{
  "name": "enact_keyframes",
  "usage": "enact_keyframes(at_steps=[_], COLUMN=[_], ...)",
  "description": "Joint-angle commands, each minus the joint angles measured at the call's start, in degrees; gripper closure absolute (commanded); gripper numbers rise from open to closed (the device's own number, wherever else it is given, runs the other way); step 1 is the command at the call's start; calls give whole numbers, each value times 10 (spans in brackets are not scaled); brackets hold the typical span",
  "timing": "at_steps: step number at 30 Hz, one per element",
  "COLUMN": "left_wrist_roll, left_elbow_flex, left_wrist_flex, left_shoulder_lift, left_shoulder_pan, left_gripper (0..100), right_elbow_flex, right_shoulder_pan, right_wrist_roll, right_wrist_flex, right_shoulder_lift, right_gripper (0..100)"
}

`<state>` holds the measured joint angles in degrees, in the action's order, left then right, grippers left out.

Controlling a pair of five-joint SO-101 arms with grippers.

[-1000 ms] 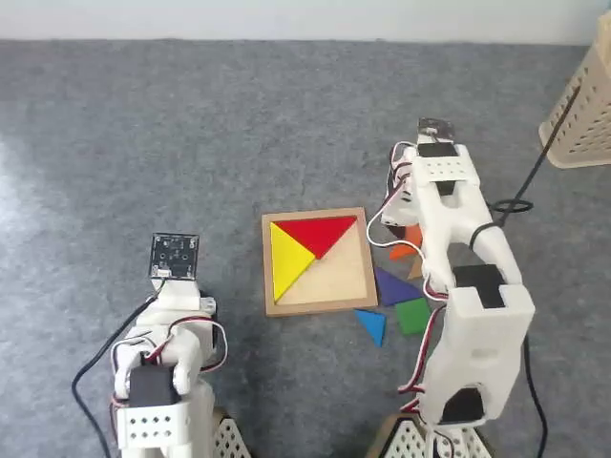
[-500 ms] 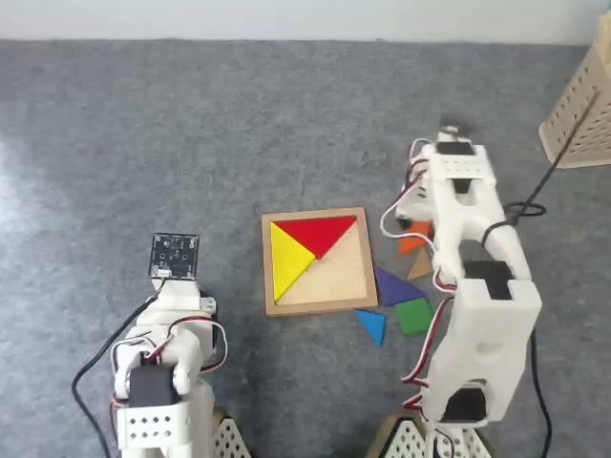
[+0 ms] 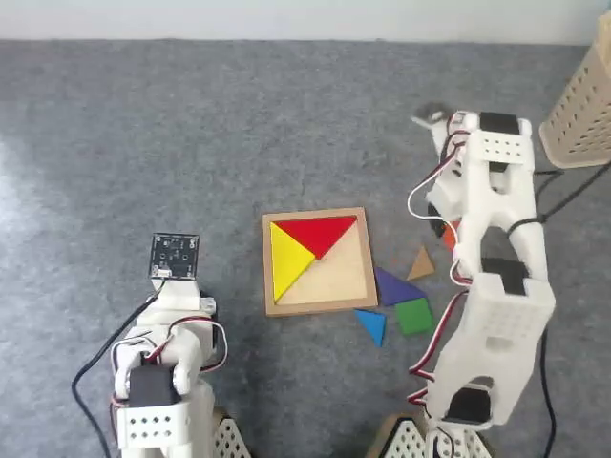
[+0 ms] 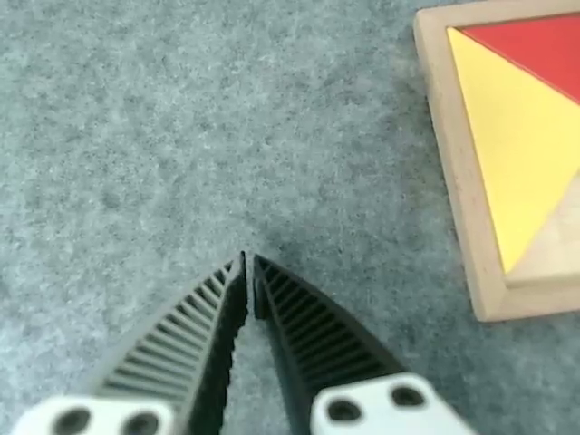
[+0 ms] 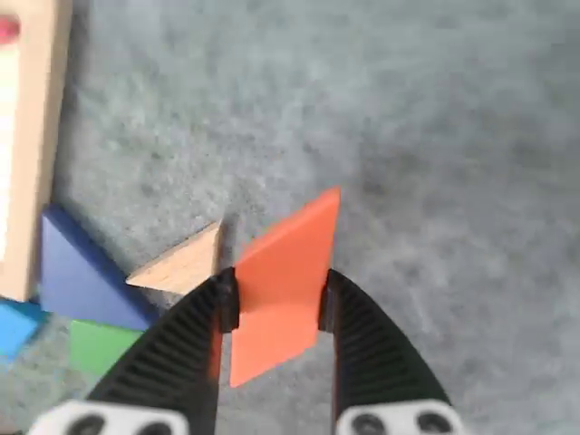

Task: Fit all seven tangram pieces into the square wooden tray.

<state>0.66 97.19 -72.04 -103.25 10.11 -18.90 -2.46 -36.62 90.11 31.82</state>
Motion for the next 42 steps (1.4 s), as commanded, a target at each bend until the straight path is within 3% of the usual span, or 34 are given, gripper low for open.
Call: enact_keyframes(at_steps=[1, 5, 12, 24, 35, 42], left_wrist_roll=[-4, -4, -4, -4, -4, -4], left_elbow_flex=[-7, -7, -7, -7, -7, -7], left_wrist_flex=[-3, -3, -3, -3, -3, -3], left_shoulder_lift=[-10, -10, -10, -10, -10, -10], left_shoulder_pan=[2, 2, 2, 2, 2, 2], left_gripper=[988, 988, 988, 988, 988, 988], right_elbow_flex=[-27, -31, -1, 309, 324, 280], right_shoulder_pan=[8, 23, 17, 37, 44, 30], right_wrist_roll=[-16, 27, 77, 68, 74, 69], right_wrist_flex=[-9, -29, -49, -237, -262, -264], right_shoulder_lift=[27, 50, -49, -208, -202, -104], right_gripper=[954, 838, 860, 831, 828, 831])
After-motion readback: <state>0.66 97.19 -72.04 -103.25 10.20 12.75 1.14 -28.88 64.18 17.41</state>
